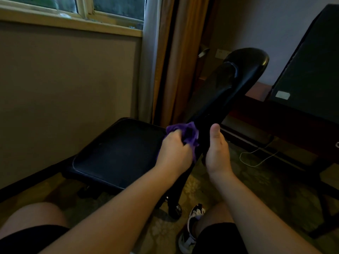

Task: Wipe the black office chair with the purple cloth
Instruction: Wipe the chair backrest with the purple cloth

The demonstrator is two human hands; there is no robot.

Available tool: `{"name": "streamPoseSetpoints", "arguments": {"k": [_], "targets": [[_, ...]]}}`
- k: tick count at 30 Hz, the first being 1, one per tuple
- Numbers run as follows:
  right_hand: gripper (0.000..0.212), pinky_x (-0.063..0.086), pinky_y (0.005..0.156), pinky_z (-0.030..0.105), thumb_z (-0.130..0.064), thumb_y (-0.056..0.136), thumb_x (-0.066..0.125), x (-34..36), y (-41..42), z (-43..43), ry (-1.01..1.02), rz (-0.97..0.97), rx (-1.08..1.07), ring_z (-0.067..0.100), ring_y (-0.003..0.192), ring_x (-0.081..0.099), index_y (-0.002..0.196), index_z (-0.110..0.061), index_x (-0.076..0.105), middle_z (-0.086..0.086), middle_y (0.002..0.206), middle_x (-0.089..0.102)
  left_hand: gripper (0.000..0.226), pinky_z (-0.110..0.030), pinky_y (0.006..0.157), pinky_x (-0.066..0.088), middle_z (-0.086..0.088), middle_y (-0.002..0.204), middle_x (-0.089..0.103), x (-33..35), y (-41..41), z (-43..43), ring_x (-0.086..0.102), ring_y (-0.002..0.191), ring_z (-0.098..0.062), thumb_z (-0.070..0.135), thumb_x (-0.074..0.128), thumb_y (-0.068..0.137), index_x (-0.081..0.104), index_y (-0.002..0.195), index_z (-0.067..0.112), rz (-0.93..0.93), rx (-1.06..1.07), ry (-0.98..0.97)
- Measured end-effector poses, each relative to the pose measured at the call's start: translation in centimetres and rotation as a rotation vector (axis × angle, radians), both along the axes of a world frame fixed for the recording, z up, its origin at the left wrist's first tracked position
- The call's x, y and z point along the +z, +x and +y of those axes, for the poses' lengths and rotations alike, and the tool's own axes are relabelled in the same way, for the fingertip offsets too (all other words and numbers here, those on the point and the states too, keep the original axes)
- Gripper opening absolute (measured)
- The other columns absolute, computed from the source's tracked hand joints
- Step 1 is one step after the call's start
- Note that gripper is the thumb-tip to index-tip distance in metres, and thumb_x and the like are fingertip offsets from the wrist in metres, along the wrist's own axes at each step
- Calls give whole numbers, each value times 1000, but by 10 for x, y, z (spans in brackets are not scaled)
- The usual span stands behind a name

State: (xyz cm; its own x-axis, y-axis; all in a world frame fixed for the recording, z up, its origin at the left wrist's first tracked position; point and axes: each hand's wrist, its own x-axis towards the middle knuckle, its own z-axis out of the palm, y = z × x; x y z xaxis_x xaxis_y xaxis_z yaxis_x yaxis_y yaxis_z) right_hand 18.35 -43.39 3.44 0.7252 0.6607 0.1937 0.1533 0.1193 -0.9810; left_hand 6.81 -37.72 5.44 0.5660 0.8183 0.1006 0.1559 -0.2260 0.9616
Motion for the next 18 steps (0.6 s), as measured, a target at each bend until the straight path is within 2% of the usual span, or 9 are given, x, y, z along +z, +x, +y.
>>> {"name": "streamPoseSetpoints", "arguments": {"k": [2,4,6,9,11,14,16,18], "targets": [[96,52,75,41,-97,63,51,1,1,-1,-7,13,32,26,89,71,115,-19,69,12,102,73,14,-34,86,56,7,100,67,28,3,1,67,90,-6,24,58,94,63,102,34,-151,-29,-13],[101,48,65,41,-99,60,53,2,0,-2,-4,30,59,25,77,63,111,-12,66,12,93,67,16,-32,87,55,7,101,68,57,8,-1,67,91,-5,23,56,95,62,103,35,-268,-100,15],[105,40,59,37,-100,57,51,2,-1,-3,-3,25,52,22,70,56,111,-10,64,12,90,61,15,-28,81,56,4,99,69,85,18,-1,68,86,-5,21,56,95,62,104,31,-311,-134,109],[114,30,53,33,-103,56,47,1,3,-2,-19,-11,23,25,66,43,113,-5,59,14,91,55,19,-30,75,60,0,99,70,109,30,4,70,84,-14,20,57,95,61,113,24,-272,-143,208],[112,30,52,32,-103,56,46,0,5,-3,-17,-15,4,23,61,44,110,-5,59,13,87,53,28,-36,83,59,0,107,68,106,36,7,69,90,-16,21,56,96,57,124,25,-225,-170,137],[94,41,56,32,-98,61,45,1,9,-7,-17,24,-11,16,66,57,105,-17,63,6,85,62,37,-40,94,55,3,117,64,81,35,16,65,101,-14,20,58,94,54,130,29,-82,-149,103],[75,49,69,36,-90,70,43,2,14,-7,-48,66,-57,20,83,67,100,-26,66,4,94,70,36,-40,92,56,2,114,64,62,29,29,65,99,-15,21,62,91,56,126,27,59,-154,167],[58,48,69,34,-81,84,38,4,19,-5,-99,56,-153,14,82,66,92,-30,65,0,91,69,28,-36,85,58,5,106,65,42,18,42,66,93,-12,21,63,90,59,117,29,161,-197,174]]}}
